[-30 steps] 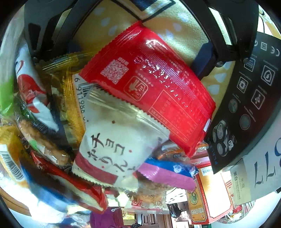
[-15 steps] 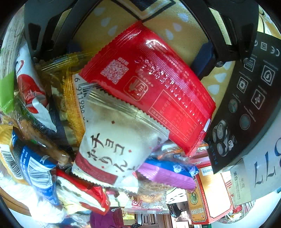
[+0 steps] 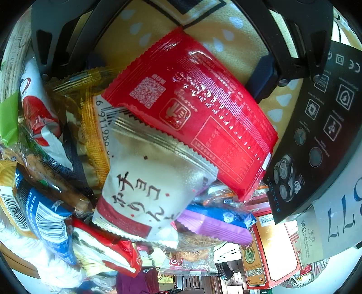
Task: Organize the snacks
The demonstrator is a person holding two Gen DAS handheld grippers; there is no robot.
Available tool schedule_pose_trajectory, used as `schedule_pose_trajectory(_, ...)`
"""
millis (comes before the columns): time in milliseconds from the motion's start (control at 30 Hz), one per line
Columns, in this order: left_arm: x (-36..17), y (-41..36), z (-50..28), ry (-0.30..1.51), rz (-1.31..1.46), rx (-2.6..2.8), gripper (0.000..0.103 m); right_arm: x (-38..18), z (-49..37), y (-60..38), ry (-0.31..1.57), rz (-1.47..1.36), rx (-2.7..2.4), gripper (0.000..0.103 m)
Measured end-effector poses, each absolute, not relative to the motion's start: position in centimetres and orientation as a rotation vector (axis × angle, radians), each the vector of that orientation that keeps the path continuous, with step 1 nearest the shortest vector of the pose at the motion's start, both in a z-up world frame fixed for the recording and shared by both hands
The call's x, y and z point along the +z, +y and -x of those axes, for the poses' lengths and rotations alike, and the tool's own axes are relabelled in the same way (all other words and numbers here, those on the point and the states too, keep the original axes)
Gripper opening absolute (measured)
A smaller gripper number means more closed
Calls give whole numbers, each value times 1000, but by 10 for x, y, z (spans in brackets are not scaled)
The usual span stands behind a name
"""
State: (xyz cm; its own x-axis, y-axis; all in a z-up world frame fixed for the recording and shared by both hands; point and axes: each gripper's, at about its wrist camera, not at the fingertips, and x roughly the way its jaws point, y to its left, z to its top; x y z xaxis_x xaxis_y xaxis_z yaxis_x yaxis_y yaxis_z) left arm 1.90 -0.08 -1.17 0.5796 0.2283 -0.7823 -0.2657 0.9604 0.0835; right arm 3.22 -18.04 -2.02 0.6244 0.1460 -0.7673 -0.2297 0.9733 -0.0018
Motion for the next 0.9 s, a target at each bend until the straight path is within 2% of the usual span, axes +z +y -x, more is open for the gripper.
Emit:
schedule_pose_trajectory(433, -12, -1, -19, 908, 44, 289, 103, -21, -36, -183, 875, 97, 221, 103)
schedule_pose_trajectory(667, -12, -1, -19, 908, 44, 289, 103, -10, -36, -195, 951, 146, 354, 103)
schedule_pose_trajectory(800, -12, -1, -19, 908, 44, 289, 103, 5, -27, -210, 1020, 96, 350, 103)
schedule_pose_trajectory(900, -12, -1, -19, 907, 44, 290, 103, 30, -9, -229, 995, -8, 354, 103)
